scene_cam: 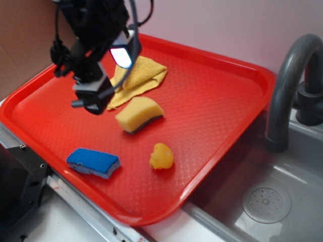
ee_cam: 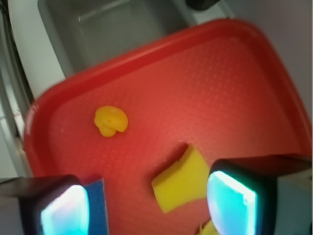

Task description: Grab the yellow duck.

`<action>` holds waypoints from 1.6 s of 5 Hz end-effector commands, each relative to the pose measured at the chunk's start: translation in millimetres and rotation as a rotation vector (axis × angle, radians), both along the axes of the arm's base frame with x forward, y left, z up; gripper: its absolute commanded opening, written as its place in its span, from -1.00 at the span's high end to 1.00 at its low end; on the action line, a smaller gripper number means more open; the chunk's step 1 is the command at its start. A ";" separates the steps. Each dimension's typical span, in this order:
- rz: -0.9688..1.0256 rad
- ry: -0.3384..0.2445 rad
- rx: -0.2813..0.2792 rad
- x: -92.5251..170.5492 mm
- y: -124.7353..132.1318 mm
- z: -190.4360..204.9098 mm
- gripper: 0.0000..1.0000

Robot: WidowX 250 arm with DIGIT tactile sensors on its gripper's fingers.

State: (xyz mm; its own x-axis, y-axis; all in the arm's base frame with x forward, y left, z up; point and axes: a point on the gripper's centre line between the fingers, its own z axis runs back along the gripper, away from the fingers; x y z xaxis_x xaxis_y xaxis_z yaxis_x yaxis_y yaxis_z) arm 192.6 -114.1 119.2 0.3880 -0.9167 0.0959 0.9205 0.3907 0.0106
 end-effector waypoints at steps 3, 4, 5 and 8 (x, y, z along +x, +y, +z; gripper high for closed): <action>-0.211 0.083 0.123 -11.9 -48.5 -63.4 -1.00; -0.230 0.092 0.144 -12.4 -53.1 -73.2 -1.00; -0.229 0.110 0.169 -11.2 -57.0 -82.4 -1.00; -0.257 0.130 0.249 -15.0 -68.4 -100.2 1.00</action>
State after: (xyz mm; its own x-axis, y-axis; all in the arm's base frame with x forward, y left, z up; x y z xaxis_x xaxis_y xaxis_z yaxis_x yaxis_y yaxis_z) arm 193.3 -177.9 17.3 0.1554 -0.9701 -0.1864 0.9852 0.1659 -0.0423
